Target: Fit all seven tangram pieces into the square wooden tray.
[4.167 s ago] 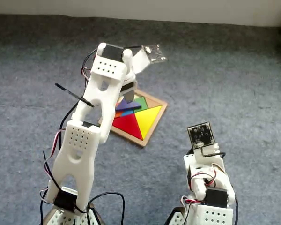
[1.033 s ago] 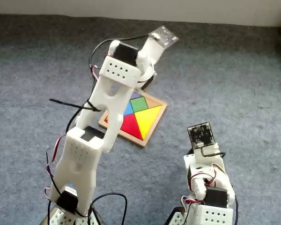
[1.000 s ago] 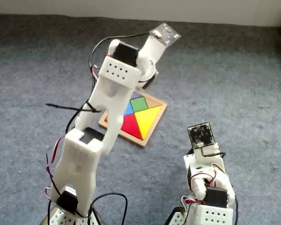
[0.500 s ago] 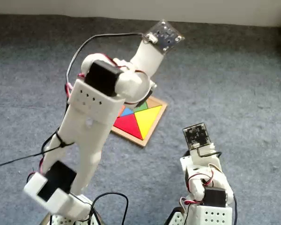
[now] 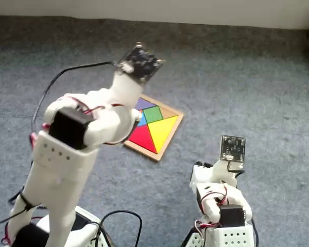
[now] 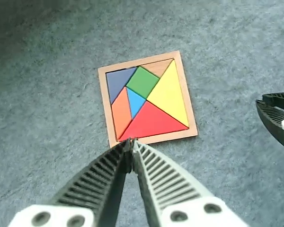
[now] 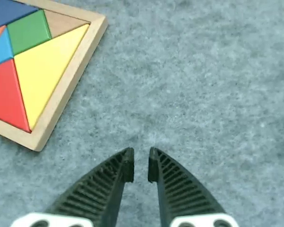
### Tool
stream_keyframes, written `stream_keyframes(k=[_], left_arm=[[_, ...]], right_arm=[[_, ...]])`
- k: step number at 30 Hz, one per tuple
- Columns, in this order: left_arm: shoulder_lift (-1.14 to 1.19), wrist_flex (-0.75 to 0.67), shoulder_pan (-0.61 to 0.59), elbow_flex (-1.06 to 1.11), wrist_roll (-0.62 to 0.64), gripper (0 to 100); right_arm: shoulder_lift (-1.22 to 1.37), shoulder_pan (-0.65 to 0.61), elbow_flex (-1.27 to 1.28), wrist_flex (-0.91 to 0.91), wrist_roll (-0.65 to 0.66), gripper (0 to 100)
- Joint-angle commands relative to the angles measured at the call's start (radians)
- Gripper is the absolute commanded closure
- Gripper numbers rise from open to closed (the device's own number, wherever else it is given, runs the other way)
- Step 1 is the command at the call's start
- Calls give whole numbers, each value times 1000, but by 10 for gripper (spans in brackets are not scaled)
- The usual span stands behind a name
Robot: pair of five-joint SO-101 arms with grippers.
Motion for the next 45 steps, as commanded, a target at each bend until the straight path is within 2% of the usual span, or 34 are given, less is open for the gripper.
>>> stream_keyframes(k=[1,5,9,13,18,26,36,45], left_arm=[[-162,-100,-90,182,9,969],[-315,-213,-196,420,11,966],[-446,-307,-295,628,12,966],[-547,-368,-354,802,15,966],[-651,-423,-374,1012,11,965],[-865,-427,-429,1239,14,965],[-1297,-425,-427,1543,15,966],[-1251,-422,-423,1566,11,969]], right_arm=[[-10,-13,130,-12,-14,932],[-10,-13,130,-12,-12,932],[-8,-13,131,24,94,936],[-10,-13,131,51,98,936],[-4,-13,131,70,104,936],[-12,-74,130,147,103,936],[-12,-74,130,147,100,936],[-12,-77,130,147,100,936]])
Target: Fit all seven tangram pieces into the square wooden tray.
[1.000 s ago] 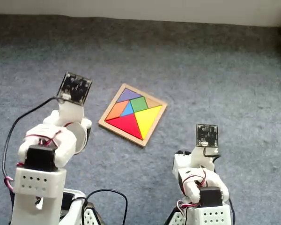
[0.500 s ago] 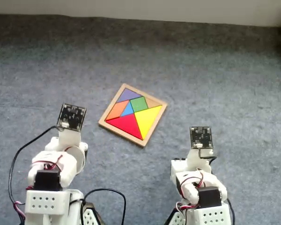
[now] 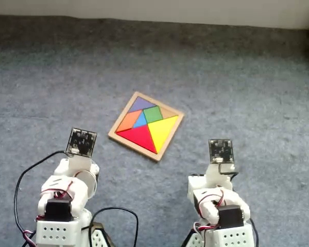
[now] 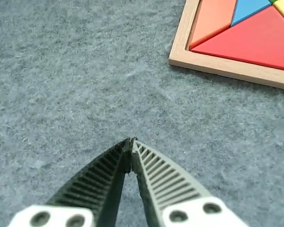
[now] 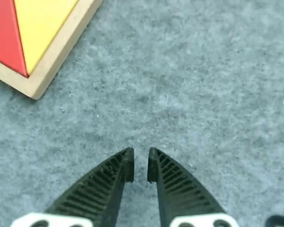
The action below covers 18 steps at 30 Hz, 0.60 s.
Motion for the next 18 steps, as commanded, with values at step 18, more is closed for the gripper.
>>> stream_keyframes(k=[18], left_arm=[[-16,146,-5,59,8,969]], right_arm=[[-12,-12,128,4,8,936]])
